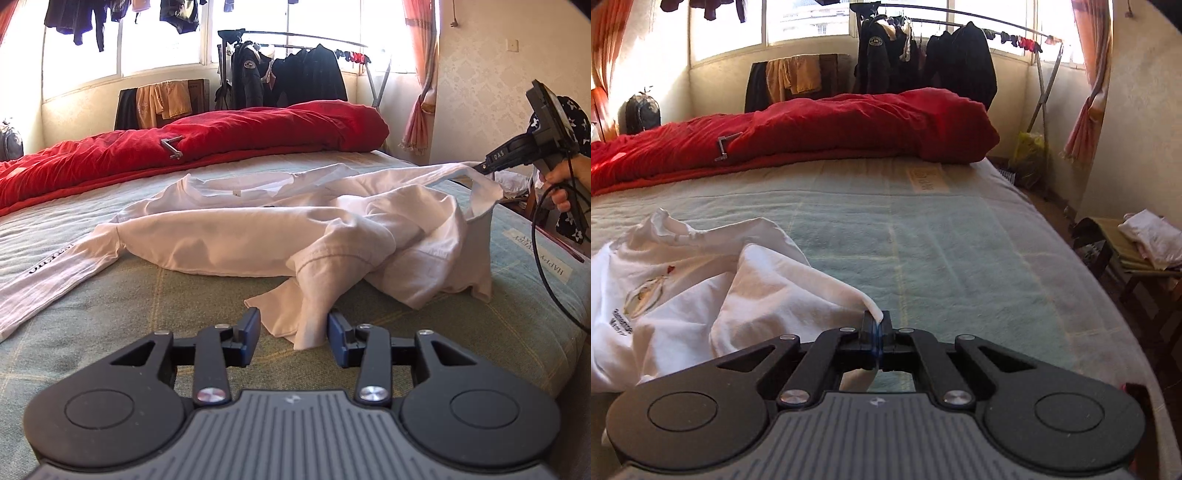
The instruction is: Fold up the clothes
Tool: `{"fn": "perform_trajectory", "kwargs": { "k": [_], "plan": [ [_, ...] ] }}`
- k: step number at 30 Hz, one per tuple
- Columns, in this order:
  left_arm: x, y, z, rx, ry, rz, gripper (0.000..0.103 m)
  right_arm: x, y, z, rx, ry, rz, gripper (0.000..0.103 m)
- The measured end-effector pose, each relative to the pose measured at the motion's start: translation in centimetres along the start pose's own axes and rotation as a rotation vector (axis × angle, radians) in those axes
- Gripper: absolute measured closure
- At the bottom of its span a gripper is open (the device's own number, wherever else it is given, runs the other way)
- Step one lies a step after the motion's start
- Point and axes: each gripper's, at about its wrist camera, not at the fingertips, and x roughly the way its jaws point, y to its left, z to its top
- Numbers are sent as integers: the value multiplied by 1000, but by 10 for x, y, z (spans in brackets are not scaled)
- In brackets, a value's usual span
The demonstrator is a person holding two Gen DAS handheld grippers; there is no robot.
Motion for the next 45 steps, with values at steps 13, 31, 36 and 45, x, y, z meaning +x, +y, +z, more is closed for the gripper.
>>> {"fn": "perform_trajectory", "kwargs": {
  "k": [13,31,36,45],
  "plan": [
    [4,6,2,0,7,7,59,68,2,75,-157,-43,-275,102],
    [6,13,6,-4,2,-10,56,89,28,59,-208,62,-183,62],
    [2,13,7,-2,-6,-15,55,72,47,68,-208,41,-4,62],
    [2,34,16,-92,18,-129,51,108,92,109,-202,26,244,62]
  ]
}}
